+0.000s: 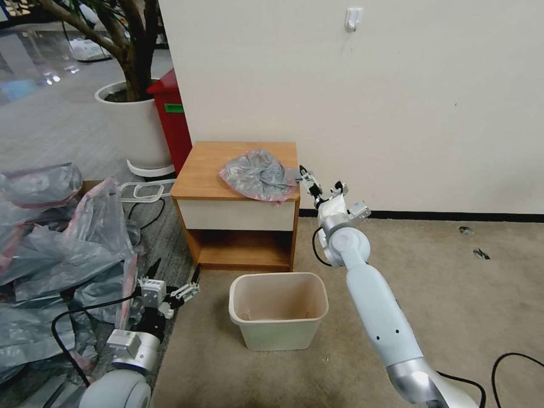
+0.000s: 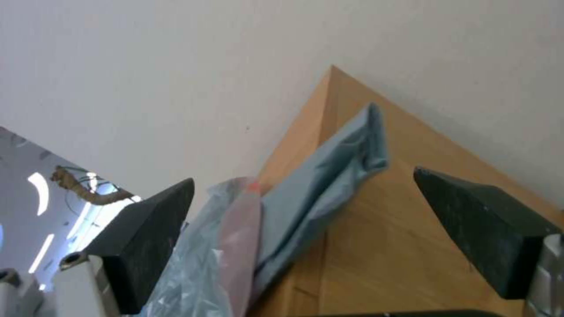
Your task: Pick up the garbage bag from the table and place it over the trash can.
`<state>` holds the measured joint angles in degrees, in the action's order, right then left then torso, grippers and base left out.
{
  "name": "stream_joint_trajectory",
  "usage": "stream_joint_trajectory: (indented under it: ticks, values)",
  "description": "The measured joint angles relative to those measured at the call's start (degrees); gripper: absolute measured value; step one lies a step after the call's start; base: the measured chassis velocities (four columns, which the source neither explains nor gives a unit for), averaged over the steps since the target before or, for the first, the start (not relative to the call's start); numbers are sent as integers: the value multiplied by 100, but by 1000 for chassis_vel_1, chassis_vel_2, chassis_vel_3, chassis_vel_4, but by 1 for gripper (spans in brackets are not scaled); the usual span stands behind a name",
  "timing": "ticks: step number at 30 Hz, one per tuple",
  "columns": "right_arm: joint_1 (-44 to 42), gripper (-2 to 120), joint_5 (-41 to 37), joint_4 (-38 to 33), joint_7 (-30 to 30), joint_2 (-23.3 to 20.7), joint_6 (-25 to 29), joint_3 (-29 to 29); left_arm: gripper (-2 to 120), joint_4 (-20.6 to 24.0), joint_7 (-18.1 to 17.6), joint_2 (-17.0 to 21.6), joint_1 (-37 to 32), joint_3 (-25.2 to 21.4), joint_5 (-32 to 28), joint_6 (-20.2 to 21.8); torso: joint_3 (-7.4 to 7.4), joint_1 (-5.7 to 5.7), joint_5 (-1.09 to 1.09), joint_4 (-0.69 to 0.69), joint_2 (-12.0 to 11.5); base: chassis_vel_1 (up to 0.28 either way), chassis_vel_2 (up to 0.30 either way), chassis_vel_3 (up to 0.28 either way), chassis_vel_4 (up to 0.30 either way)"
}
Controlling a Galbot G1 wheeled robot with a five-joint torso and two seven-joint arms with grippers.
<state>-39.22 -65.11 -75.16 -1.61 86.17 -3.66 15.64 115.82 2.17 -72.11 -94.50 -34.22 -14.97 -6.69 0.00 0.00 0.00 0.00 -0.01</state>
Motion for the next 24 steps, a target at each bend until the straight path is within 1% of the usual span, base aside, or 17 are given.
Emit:
stream_joint_trajectory:
  ticks: [2,5,6,10,11,12,14,15,16,19,20,21,24]
  values:
    - [30,94,5,25,1,26,0,-3,100,1,0,0,0,-1,2,-4,0,0,0,0,0,0,0,0,0]
    - [92,81,48,109,3,82,16,1,100,1,-1,-14,-2,-14,16,-26,0,0,0,0,0,0,0,0,0]
    - [92,81,48,109,3,82,16,1,100,1,-1,-14,-2,-14,16,-26,0,0,0,0,0,0,0,0,0]
    - [93,63,97,157,3,110,52,-15,100,1,-2,-56,-21,-12,37,-68,0,0,0,0,0,0,0,0,0]
    - [93,63,97,157,3,110,52,-15,100,1,-2,-56,-21,-12,37,-68,0,0,0,0,0,0,0,0,0]
    - [87,60,130,172,10,132,75,-22,100,4,-4,-64,-21,-4,37,-70,0,0,0,0,0,0,0,0,0]
    - [84,51,173,188,50,154,115,-29,100,28,-7,-66,-6,8,37,-70,-1,0,1,1,0,0,0,0,0]
    - [88,44,188,197,70,162,137,-28,100,32,-10,-62,5,10,37,-65,0,0,0,0,0,0,0,0,0]
    - [88,44,188,197,70,162,137,-28,100,32,-10,-62,5,10,37,-65,0,0,0,0,0,0,0,0,0]
    - [107,30,237,212,101,179,162,14,100,22,-14,-52,-6,6,36,-69,-1,0,0,0,0,0,0,0,0]
    - [107,30,237,212,101,179,162,14,100,22,-14,-52,-6,6,36,-69,-1,0,0,0,0,0,0,0,0]
    - [108,27,247,211,108,179,166,22,100,7,-14,-53,-17,6,36,-76,-1,0,0,0,0,0,0,0,0]
    - [108,13,284,212,122,175,176,23,100,-21,-15,-75,-31,7,42,-94,-1,0,0,0,0,0,0,0,0]
